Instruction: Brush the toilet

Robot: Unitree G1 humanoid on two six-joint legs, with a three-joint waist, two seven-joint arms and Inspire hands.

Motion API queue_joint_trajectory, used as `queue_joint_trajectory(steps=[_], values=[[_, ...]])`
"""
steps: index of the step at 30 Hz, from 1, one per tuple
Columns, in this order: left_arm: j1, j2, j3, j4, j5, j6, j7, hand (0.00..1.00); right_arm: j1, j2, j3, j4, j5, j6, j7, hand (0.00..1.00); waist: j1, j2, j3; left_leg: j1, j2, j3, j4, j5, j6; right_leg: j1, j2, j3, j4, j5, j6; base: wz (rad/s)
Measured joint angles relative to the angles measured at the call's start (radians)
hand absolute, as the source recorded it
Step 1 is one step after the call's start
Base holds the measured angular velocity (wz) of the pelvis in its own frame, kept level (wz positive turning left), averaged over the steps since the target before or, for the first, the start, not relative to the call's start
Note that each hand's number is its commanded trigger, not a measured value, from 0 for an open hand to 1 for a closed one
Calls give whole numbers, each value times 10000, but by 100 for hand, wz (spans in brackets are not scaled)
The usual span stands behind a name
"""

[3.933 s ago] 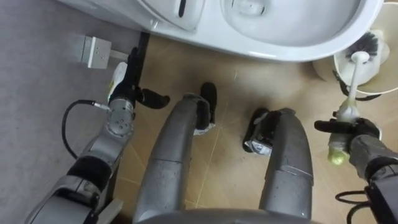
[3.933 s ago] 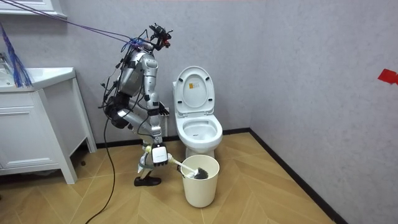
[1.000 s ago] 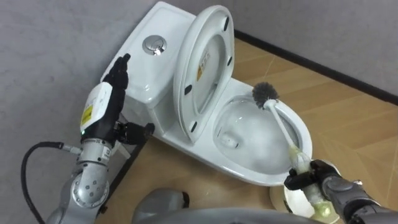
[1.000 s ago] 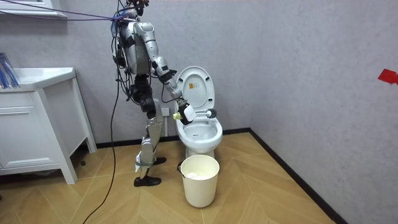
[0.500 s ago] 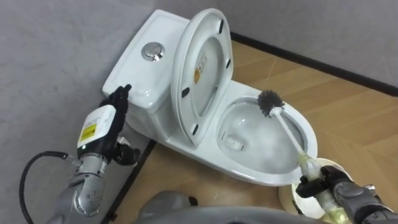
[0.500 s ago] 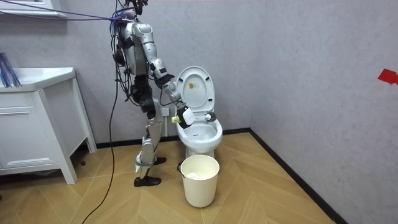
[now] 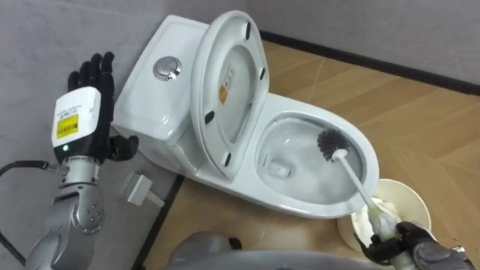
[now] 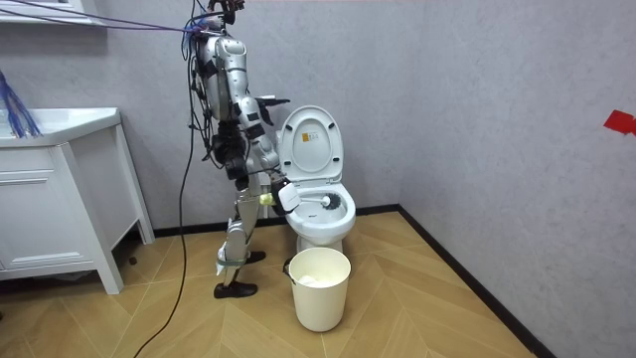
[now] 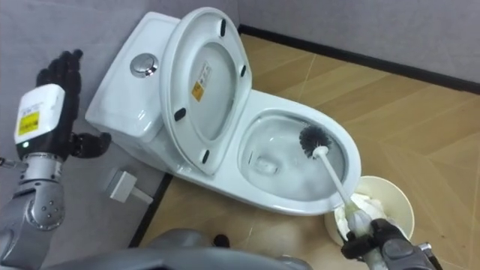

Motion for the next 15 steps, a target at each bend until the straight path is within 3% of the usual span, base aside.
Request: queue_joint_trajectory(steps=[10,15], values=[[-17,0,-89,52,29,-46,203,0,-53,1,9,-7,-65,-34,109,100,-320,-106,3,-43,1,19,55,0,-1,-3,30,20,-32,8,-6,0],[-46,6,-622,457,31,19,222,0,-138,4,21,-15,-461,9,112,100,-416,-66,-25,-202,26,50,89,-4,0,-170,31,20,28,9,-10,0]])
